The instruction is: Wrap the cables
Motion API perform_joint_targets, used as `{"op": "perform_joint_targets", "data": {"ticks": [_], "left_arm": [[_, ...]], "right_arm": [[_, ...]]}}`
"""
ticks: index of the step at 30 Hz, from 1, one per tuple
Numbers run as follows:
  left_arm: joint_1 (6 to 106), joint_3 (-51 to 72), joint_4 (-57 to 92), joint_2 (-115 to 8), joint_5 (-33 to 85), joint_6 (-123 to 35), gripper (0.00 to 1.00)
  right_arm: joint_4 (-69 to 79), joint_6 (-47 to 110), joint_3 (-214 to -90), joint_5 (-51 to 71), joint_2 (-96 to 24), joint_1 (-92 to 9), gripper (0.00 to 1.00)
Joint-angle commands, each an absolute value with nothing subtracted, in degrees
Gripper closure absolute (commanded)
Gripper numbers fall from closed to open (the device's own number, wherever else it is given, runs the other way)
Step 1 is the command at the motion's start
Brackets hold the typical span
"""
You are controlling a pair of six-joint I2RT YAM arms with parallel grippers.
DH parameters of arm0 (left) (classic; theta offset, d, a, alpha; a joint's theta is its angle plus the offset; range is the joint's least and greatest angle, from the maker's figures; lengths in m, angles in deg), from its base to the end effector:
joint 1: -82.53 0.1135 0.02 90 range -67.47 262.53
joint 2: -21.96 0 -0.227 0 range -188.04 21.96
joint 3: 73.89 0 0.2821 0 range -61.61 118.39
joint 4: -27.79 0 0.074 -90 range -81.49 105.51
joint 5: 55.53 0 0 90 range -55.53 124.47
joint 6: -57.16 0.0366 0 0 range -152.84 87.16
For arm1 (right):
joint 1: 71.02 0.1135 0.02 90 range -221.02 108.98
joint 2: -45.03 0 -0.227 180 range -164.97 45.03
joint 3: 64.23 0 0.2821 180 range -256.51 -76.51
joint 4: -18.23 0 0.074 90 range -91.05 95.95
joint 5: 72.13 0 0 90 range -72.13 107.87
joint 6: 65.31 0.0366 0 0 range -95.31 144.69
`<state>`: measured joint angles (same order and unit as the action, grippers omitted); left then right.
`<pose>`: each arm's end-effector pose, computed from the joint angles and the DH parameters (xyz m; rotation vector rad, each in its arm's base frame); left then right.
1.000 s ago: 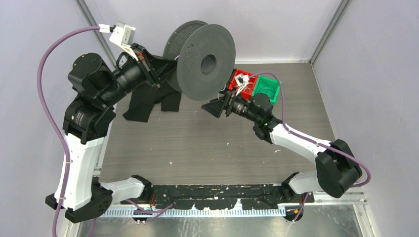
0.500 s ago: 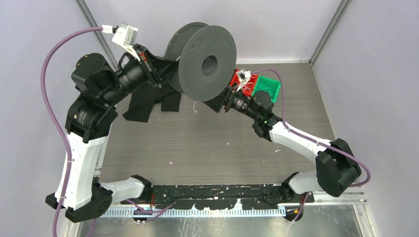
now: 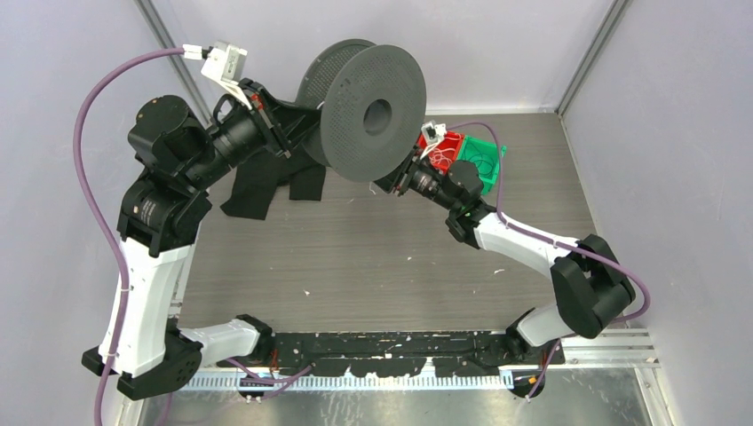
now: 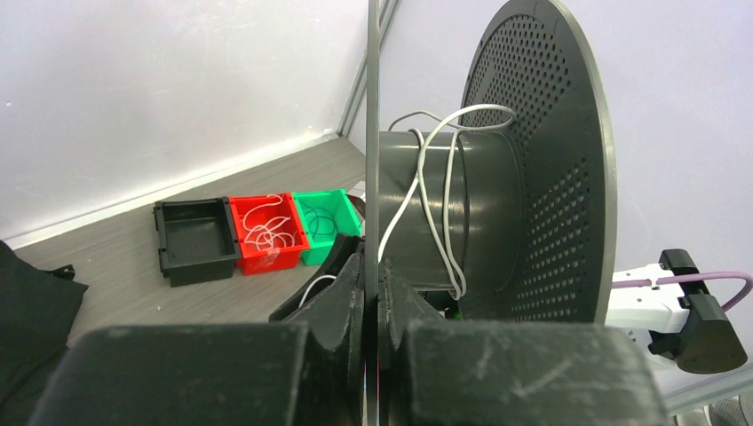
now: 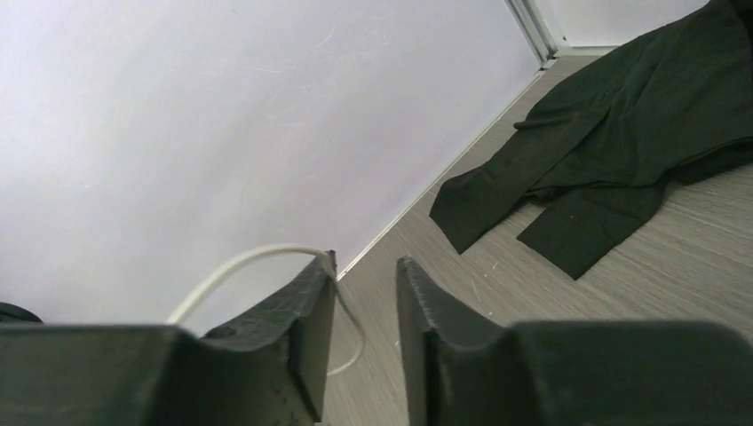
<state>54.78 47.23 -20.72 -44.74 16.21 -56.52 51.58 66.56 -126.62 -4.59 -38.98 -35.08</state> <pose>0.1739 -0.1044 0.5626 0.3255 1.5132 -0.9538 0.2866 0.2250 0.2572 -0.2855 1.5043 1.3779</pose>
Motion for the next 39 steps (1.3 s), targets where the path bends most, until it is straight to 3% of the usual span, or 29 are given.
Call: {"op": "perform_joint_targets", "data": {"ticks": [1,8,14,20,27,35,39], "left_arm": [[54.58,48.07,-13.15,-43.26,15.14,-57.97,1.00],[54.58,48.13,-13.53,-43.17,16.34,-57.61,1.00],[54.58,46.62,-13.10,-45.24,25.99,-56.25,1.00],[54.50,42.69,-9.71,-51.29,46.13,-58.00,1.00],[51.88,38.97,-8.98,-58.86,57.20,-52.63,1.00],[50.04,31.40,-8.89,-57.77,48.77,-42.06,1.00],[49.69,26.21,-10.49,-54.30,41.59,-38.04,1.00]], "right_arm": [[55.57,66.53,-128.46,-2.01,-38.62,-35.02,0.70],[55.72,68.04,-128.45,-4.32,-40.07,-35.02,0.99],[38.31,70.44,-128.43,-2.49,-38.17,-34.08,0.99],[13.17,64.21,-127.58,9.19,-31.55,-26.65,0.99],[-10.23,55.00,-139.84,14.93,-28.27,-16.91,1.00],[-30.67,38.04,-161.99,13.69,-30.86,-15.99,0.99],[-30.29,29.43,-167.39,20.67,-32.28,-17.97,0.99]]}}
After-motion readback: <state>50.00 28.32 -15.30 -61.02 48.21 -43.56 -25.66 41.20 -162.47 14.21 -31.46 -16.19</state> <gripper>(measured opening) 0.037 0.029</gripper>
